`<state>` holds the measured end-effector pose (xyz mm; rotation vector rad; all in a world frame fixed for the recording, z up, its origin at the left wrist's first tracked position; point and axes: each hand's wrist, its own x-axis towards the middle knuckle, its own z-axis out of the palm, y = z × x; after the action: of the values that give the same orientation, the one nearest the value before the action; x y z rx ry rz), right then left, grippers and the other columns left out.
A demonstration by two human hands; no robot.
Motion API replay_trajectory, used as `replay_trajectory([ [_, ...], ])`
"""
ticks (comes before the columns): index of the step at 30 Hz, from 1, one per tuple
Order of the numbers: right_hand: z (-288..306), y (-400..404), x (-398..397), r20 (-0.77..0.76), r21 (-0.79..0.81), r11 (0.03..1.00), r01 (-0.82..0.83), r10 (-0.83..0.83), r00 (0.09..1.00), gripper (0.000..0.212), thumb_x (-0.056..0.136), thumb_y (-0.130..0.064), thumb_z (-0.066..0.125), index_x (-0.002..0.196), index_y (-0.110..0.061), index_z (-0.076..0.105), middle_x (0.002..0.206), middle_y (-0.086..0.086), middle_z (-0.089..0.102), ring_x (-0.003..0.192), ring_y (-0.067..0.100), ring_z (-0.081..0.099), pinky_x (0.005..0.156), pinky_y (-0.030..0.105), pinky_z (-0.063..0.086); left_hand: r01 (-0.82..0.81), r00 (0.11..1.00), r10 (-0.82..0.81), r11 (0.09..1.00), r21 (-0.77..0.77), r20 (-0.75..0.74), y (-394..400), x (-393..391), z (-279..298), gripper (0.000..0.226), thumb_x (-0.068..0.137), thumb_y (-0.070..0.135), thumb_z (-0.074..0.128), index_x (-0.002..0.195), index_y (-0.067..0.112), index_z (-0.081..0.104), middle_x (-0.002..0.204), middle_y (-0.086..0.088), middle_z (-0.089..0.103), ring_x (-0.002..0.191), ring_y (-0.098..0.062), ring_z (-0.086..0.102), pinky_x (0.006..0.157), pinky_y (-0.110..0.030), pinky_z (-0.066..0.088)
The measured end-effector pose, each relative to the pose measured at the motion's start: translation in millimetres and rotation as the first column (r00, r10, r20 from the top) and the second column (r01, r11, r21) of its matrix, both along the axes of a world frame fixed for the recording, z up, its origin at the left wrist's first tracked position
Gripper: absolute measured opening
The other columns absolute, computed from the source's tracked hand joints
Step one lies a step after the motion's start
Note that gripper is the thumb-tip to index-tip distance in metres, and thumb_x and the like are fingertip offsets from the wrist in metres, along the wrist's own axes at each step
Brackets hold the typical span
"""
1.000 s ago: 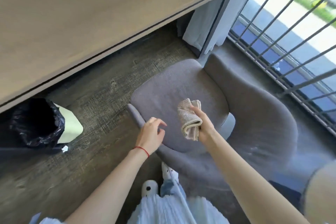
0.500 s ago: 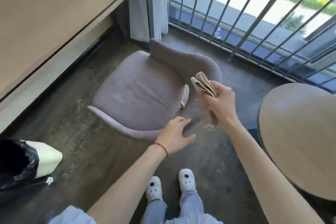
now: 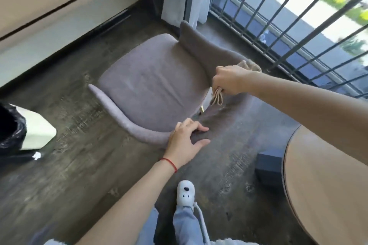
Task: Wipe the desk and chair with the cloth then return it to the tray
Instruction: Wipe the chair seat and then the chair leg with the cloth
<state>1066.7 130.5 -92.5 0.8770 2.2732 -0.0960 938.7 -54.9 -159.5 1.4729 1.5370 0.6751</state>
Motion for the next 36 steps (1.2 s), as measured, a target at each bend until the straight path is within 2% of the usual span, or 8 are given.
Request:
replay_trajectory([
  [4,-30,5,-8,0.222,-0.063,0.994,-0.088,0.100,0.970,0.025,0.089,-0.006,0.052,0.109,-0.014,0.064,0.119,0.011,0.060,0.109,0.033,0.058,0.077,0.037,0.049,0.064,0.990,-0.058,0.997,-0.040,0.129,5,-8,-2,0.027,0.073,0.025,0.077,0.098,0.018,0.069,0.101,-0.002,0.064,0.101,-0.020,0.057,0.095,-0.044,0.046],
  [8,-35,0,-6,0.223,-0.124,0.990,-0.070,0.097,0.970,0.024,0.088,-0.009,0.051,0.104,-0.016,0.067,0.112,0.010,0.062,0.101,0.034,0.061,0.069,0.035,0.048,0.045,0.984,-0.037,0.998,-0.040,0.175,2,-9,-5,0.026,0.073,0.027,0.076,0.097,0.021,0.068,0.108,0.003,0.066,0.107,-0.013,0.060,0.097,-0.044,0.047],
  [13,-22,21,-17,0.098,-0.225,0.974,0.014,0.008,0.995,0.024,0.074,0.000,0.047,0.077,-0.012,0.068,0.074,0.006,0.054,0.067,0.030,0.054,0.065,0.038,0.054,0.053,0.986,-0.047,0.998,-0.034,0.160,4,-10,-5,0.026,0.073,0.030,0.076,0.096,0.021,0.067,0.109,0.006,0.066,0.107,-0.011,0.059,0.097,-0.044,0.047],
  [19,-36,10,-8,0.186,-0.159,0.987,-0.022,0.052,0.981,0.027,0.083,-0.003,0.049,0.095,-0.018,0.070,0.105,0.012,0.062,0.092,0.035,0.062,0.064,0.031,0.044,0.060,0.986,-0.057,0.998,-0.017,0.158,6,-12,-12,0.027,0.073,0.038,0.074,0.096,0.029,0.064,0.112,0.014,0.064,0.108,-0.006,0.059,0.096,-0.044,0.048],
  [23,-32,2,-6,0.127,-0.289,0.957,-0.030,0.069,0.989,0.035,0.077,-0.001,0.043,0.085,-0.020,0.071,0.086,0.010,0.063,0.073,0.030,0.055,0.068,0.034,0.053,0.066,0.981,-0.060,0.997,-0.029,0.185,6,-12,-15,0.031,0.069,0.044,0.071,0.096,0.030,0.064,0.107,0.016,0.063,0.107,-0.006,0.059,0.094,-0.045,0.049],
  [27,-25,9,-18,0.017,-0.274,0.960,0.050,-0.047,0.999,0.034,0.075,0.001,0.044,0.085,-0.015,0.073,0.076,0.010,0.060,0.063,0.027,0.051,0.054,0.027,0.042,0.065,0.977,-0.057,0.997,-0.034,0.206,7,-12,-12,0.029,0.070,0.037,0.075,0.095,0.024,0.066,0.106,0.011,0.064,0.107,-0.009,0.060,0.097,-0.045,0.048],
  [31,-35,7,-12,0.017,-0.150,0.985,0.080,-0.078,0.997,0.034,0.083,-0.005,0.050,0.103,-0.023,0.071,0.102,0.013,0.065,0.087,0.036,0.062,0.064,0.030,0.042,0.085,0.969,-0.074,0.996,-0.038,0.234,11,-14,-13,0.026,0.071,0.028,0.078,0.094,0.022,0.067,0.105,0.007,0.065,0.103,-0.003,0.060,0.095,-0.020,0.046],
  [36,-23,5,1,0.082,-0.338,0.928,0.155,-0.135,0.987,0.037,0.080,-0.010,0.052,0.102,-0.033,0.072,0.100,0.001,0.071,0.091,0.025,0.063,0.072,0.029,0.053,0.084,0.967,-0.066,0.995,-0.061,0.244,9,-15,-17,0.027,0.071,0.026,0.078,0.095,0.019,0.068,0.107,0.004,0.066,0.102,-0.001,0.059,0.087,-0.001,0.038],
])
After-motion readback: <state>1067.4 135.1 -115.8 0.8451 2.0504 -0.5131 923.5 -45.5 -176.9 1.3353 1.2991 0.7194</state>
